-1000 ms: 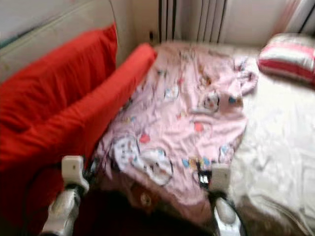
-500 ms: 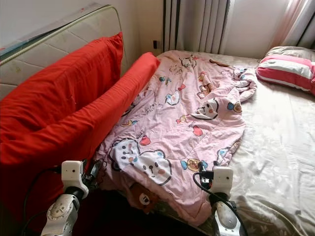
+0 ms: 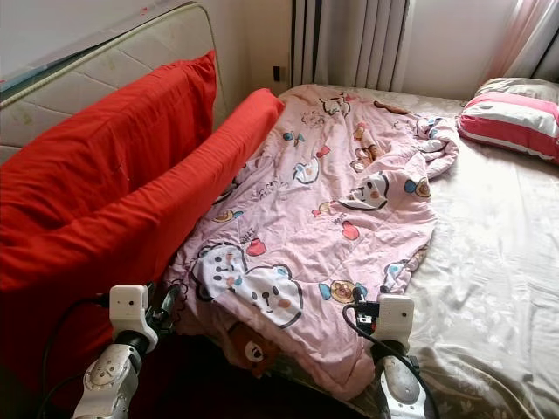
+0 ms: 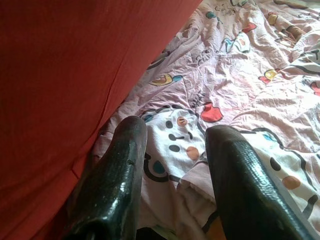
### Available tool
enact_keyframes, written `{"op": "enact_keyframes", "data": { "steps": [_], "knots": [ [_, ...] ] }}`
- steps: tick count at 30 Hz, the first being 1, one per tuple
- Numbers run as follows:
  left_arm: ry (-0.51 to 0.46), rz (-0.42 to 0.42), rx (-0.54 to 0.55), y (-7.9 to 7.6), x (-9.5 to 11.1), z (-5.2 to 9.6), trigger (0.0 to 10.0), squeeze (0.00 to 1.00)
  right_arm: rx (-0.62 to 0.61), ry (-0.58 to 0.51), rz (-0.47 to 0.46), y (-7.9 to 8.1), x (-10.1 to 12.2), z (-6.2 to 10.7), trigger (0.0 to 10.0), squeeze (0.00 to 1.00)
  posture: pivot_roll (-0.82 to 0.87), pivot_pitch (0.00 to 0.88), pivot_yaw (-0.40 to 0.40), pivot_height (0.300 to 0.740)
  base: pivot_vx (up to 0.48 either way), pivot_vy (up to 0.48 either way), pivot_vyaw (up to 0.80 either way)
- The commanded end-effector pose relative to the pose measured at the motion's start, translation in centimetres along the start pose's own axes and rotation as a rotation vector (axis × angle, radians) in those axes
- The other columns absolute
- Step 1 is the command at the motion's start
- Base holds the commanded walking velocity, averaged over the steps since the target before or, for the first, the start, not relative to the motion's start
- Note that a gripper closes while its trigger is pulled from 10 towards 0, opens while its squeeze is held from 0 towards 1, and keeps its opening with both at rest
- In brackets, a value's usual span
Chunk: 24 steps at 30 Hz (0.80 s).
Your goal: Clean up the room
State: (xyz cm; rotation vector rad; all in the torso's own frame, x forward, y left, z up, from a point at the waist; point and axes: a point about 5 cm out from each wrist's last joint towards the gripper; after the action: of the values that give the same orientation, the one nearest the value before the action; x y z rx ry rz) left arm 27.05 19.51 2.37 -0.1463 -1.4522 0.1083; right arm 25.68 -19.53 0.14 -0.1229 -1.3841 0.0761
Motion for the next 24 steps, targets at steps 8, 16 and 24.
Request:
{"op": "enact_keyframes", "data": {
  "steps": [8, 16, 24],
  "knots": [
    [-0.01, 0.016, 0.017, 0.23, 0.27, 0.0, 10.0, 0.0, 0.014, 0.012, 0.005, 0.34, -0.07, -0.05, 10.0, 0.0, -0.05, 0.058, 0.04, 0.716, 0.0, 0.0, 0.0],
    [-0.009, 0.019, 0.022, 0.28, 0.23, 0.07, 10.0, 0.0, 0.017, 0.02, 0.004, 0.38, -0.13, -0.09, 10.0, 0.0, -0.04, 0.063, 0.041, 0.716, 0.0, 0.0, 0.0],
    [-0.007, 0.018, 0.026, 0.3, 0.15, 0.16, 10.0, 0.0, 0.023, 0.032, 0.005, 0.36, -0.2, -0.14, 10.0, 0.0, -0.04, 0.067, 0.038, 0.676, 0.0, 0.0, 0.0]
  ]
}}
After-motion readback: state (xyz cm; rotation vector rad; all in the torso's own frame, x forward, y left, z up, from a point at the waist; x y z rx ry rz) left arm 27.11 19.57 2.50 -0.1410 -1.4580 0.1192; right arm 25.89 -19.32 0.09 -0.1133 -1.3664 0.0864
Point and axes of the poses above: a point about 5 cm out from each wrist's last joint towards the gripper, its own z axis pointing back from the gripper into the wrist, its own x axis along the axis of the wrist's last joint, y = z × x, and after that the axes turned 9 degrees about z, right-handed
